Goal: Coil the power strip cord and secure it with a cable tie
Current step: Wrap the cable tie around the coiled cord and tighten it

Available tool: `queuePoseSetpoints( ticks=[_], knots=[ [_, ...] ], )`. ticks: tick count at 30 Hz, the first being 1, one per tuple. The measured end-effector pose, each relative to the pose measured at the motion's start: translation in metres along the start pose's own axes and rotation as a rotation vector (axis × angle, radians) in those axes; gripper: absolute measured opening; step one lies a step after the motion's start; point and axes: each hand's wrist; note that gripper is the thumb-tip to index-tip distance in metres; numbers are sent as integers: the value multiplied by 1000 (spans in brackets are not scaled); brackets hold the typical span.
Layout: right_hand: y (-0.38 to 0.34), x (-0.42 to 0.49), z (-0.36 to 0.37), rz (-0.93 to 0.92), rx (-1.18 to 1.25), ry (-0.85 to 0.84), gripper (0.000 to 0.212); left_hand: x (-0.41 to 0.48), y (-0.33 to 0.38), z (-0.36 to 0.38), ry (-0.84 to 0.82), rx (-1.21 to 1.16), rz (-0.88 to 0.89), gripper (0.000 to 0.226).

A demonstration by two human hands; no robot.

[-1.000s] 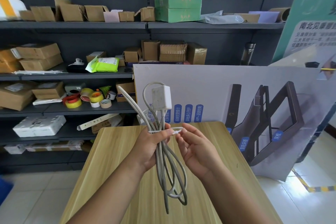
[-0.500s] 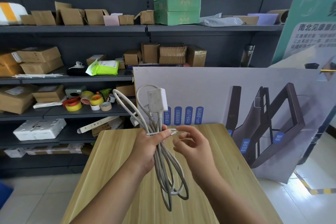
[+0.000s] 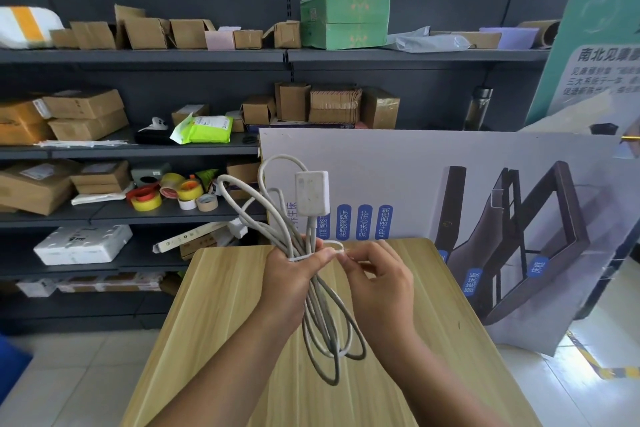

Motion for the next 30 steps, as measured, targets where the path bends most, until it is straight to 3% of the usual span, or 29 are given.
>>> queuePoseSetpoints(
  ticks=[4, 11, 19, 23, 26, 30],
  knots=[
    [-2, 0, -4, -45, 42, 5, 16, 10, -6, -6, 121, -77, -92, 15],
    [-9, -6, -13, -69, 236, -46, 13, 9, -2, -10, 59, -210, -107, 18],
    [-4, 9, -8, 447, 719, -250, 13, 5, 3, -17, -157, -465, -227, 40],
    [-3, 17, -8, 709, 870, -182, 13, 4, 4, -21, -348, -514, -198, 53],
    [1, 19, -6, 803, 870, -164, 12, 0, 7, -20, -436, -439, -153, 56],
    [3, 19, -2, 833, 830, -174, 11, -2, 12, -12, -365, -458, -153, 50]
  ],
)
Point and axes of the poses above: each hand's wrist, its own x-axis towards the middle knuckle, its own z-axis out of the palm, y = z × x, and after that the axes turned 15 degrees about z, right-handed
